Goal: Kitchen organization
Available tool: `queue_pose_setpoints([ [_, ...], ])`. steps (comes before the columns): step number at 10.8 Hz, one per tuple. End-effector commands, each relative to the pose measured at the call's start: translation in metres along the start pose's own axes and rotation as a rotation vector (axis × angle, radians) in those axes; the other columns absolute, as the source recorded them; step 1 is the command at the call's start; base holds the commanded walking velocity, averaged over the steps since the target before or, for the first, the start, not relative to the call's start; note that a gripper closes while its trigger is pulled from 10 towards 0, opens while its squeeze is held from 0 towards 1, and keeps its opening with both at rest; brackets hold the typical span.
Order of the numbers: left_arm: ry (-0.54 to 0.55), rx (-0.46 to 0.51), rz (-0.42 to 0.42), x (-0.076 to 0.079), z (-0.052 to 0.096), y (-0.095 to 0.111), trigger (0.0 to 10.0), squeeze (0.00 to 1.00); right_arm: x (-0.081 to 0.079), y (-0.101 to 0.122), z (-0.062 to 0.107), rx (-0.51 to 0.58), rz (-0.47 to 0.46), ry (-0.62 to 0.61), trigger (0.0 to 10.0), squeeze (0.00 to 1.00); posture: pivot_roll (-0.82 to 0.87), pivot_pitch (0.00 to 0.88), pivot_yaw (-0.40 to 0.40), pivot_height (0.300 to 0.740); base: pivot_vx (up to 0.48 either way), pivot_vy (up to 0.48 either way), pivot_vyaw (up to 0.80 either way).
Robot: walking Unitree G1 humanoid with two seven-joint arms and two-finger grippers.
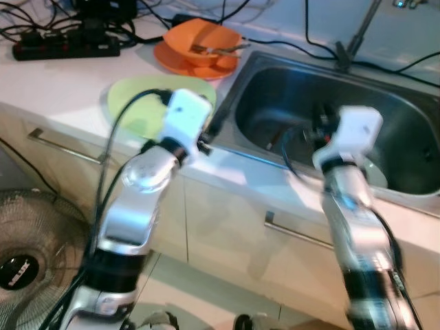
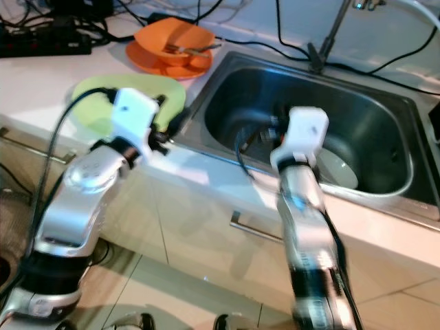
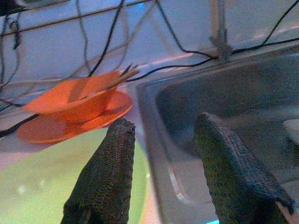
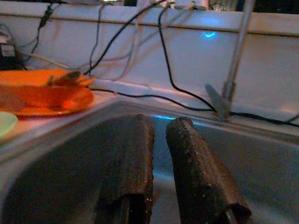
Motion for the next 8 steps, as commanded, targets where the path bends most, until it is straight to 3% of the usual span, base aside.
queue_pose_setpoints([
  [1,0.021,0.001,0.000,-0.005,0.005,-0.003,10.0,0.00,0.001,0.003,0.005,0.004,0.005,0.020,10.0,0.00,-0.06,0.091,-0.071,0.740,0.000,0.000,0.00],
  [2,0.043,-0.014,-0.012,-0.014,0.014,-0.009,10.0,0.00,0.007,-0.005,0.016,-0.028,0.027,0.030,10.0,0.00,-0.06,0.095,-0.062,0.740,0.000,0.000,0.00],
  [4,0.056,-0.058,-0.039,-0.022,0.026,-0.024,10.0,0.00,0.009,-0.007,0.019,-0.046,0.032,0.033,10.0,0.00,-0.06,0.092,-0.056,0.740,0.000,0.000,0.00],
  [7,0.101,-0.055,-0.032,-0.032,0.038,-0.021,10.0,0.00,-0.016,-0.013,0.026,-0.079,-0.027,0.069,10.0,0.00,-0.04,0.095,-0.058,0.740,0.000,0.000,0.00],
  [8,0.119,-0.071,-0.103,-0.042,0.047,-0.017,10.0,0.00,-0.031,-0.014,0.031,-0.093,-0.064,0.091,10.0,0.00,-0.04,0.098,-0.059,0.740,0.000,0.000,0.00],
])
Point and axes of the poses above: a point about 5 cm out from each wrist's last joint towards the gripper, its own z axis pointing back from the gripper into the wrist, its own y axis along the axis of the wrist's last joint, x = y × z, the point moved 3 cm from there along -z, pointing out of the wrist towards the gripper, and after that the axes turned 7 degrees about z, right-handed, at the moved point
